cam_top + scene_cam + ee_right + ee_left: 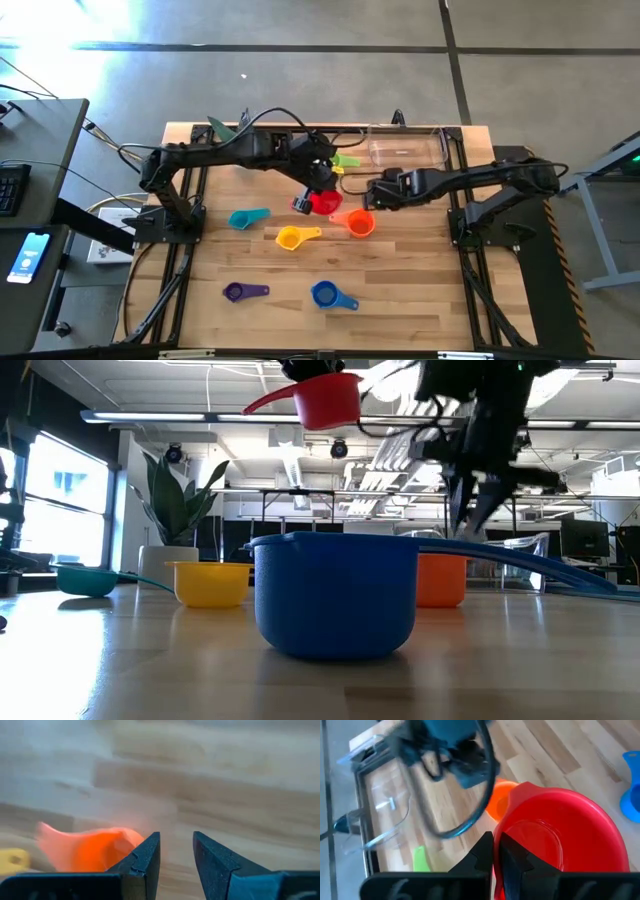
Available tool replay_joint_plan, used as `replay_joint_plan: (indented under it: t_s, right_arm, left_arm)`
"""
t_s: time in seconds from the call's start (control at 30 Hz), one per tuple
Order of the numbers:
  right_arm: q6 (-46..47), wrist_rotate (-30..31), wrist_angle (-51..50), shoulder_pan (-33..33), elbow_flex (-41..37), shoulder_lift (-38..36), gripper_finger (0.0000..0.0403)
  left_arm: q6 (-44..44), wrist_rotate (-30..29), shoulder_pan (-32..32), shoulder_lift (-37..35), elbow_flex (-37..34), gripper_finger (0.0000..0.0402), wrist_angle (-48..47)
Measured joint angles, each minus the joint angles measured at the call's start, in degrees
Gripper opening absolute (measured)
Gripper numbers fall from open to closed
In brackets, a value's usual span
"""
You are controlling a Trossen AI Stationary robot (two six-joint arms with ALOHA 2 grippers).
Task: Nest measuring cups in basket
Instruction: Stack the red measuring cup on top of the orange measuring cup
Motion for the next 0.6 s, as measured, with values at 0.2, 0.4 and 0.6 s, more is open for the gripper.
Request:
replay_joint_plan:
  t_s: [0.2,0.4,0.6]
  right_arm:
    - [-1.31,9.01,-12.01,-0.35,10.95,-0.07,0.0108]
    - [-2.20,15.76,-25.60,-3.17,21.16,-0.23,0.0108]
    - [-6.60,19.24,-28.49,-4.56,29.64,-0.25,0.0108]
  left_arm:
    - [2.59,0.13,-0.04,2.95,-0.04,0.0008,0.74]
    - [4.53,0.18,-0.13,6.04,-0.02,0.0008,4.08]
    - [6.60,0.79,-0.59,8.76,-0.05,0.0008,8.61]
